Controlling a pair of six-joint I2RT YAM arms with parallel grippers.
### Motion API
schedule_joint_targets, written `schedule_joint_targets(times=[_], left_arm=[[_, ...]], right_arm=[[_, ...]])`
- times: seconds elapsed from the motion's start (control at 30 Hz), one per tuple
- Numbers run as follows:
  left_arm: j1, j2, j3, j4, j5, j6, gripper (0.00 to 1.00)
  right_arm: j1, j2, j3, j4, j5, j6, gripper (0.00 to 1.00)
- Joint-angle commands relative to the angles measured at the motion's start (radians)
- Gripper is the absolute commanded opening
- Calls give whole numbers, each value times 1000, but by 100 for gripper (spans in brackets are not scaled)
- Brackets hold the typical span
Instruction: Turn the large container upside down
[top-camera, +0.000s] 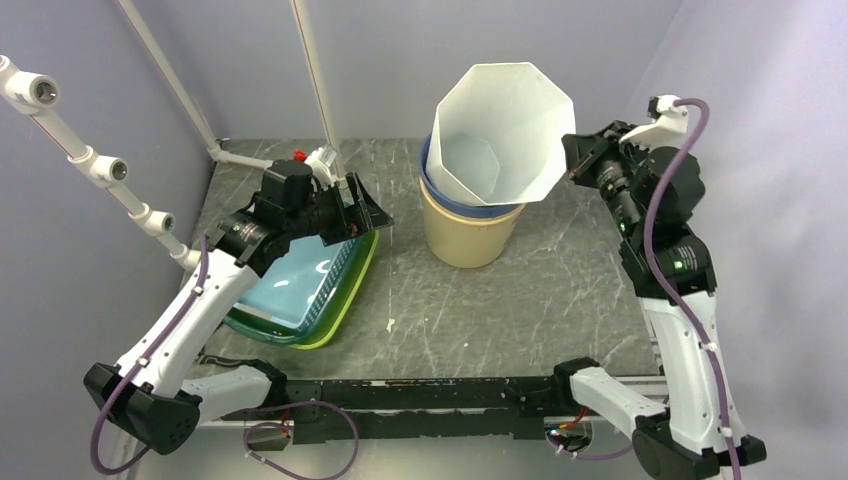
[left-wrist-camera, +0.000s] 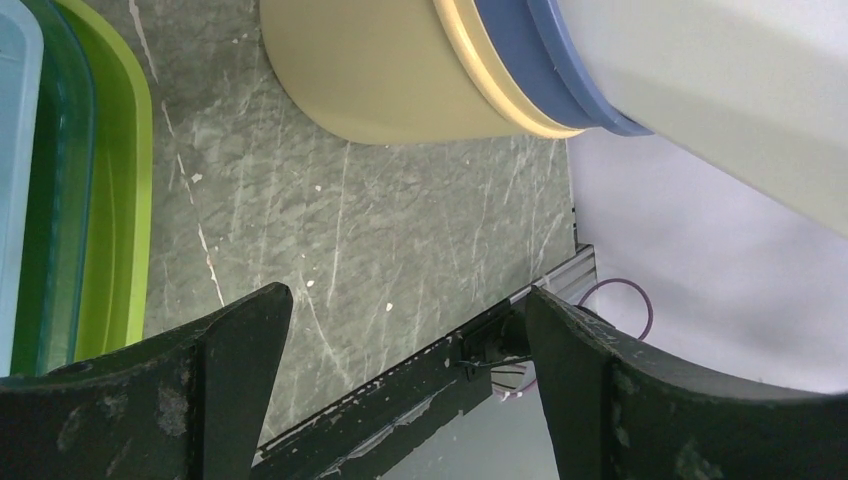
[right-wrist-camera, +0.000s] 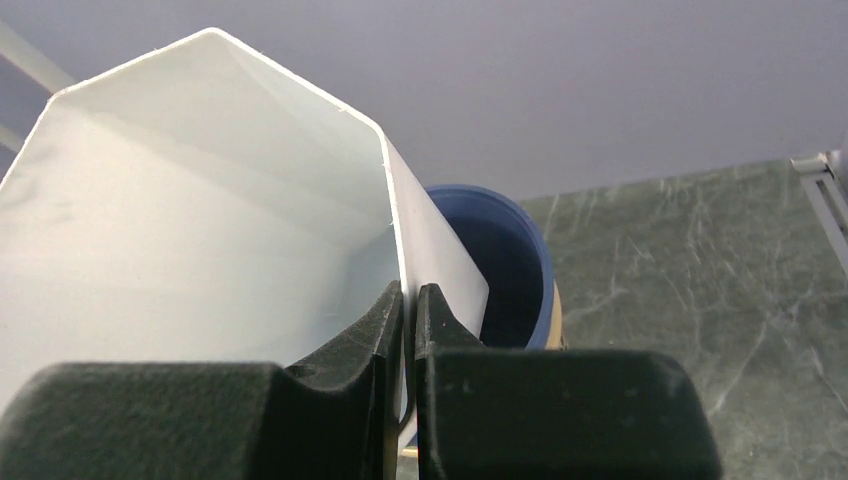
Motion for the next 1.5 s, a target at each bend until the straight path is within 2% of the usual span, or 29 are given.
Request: schedule_joint_targets(times=[0.0, 0.33, 0.63, 0.73, 0.97, 1.07, 1.17, 1.27, 1.4, 1.47], left_arm=[[-2, -5, -1, 29, -9, -12, 92], [-2, -15, -24, 3, -70, -27, 93], [-2, -21, 3, -40, -133, -21, 93], [-2, -38, 18, -103, -215, -32, 93], [-2, -139, 19, -272, -505, -127, 92], [-2, -194, 12, -347, -623, -177, 92], [-2, -251, 19, -382, -680, -177, 92], [-2, -284, 45, -387, -685, -128, 92], [-2, -283, 104, -382, -606, -18, 93], [-2, -273, 126, -374, -535, 17, 93]], right_arm=[[3, -76, 57, 147, -59, 34, 0], [3, -193, 50, 190, -186, 68, 0], [3, -229, 93, 200, -280, 83, 0], [3, -224, 112, 169, -347, 78, 0], [3, -218, 97, -10, -413, 18, 0], [2, -203, 78, -68, -534, -5, 0], [3, -176, 55, -121, -675, -19, 0], [2, -148, 15, -197, -736, -58, 0], [3, -116, -47, -341, -635, -158, 0], [4, -115, -115, -340, -610, -155, 0]])
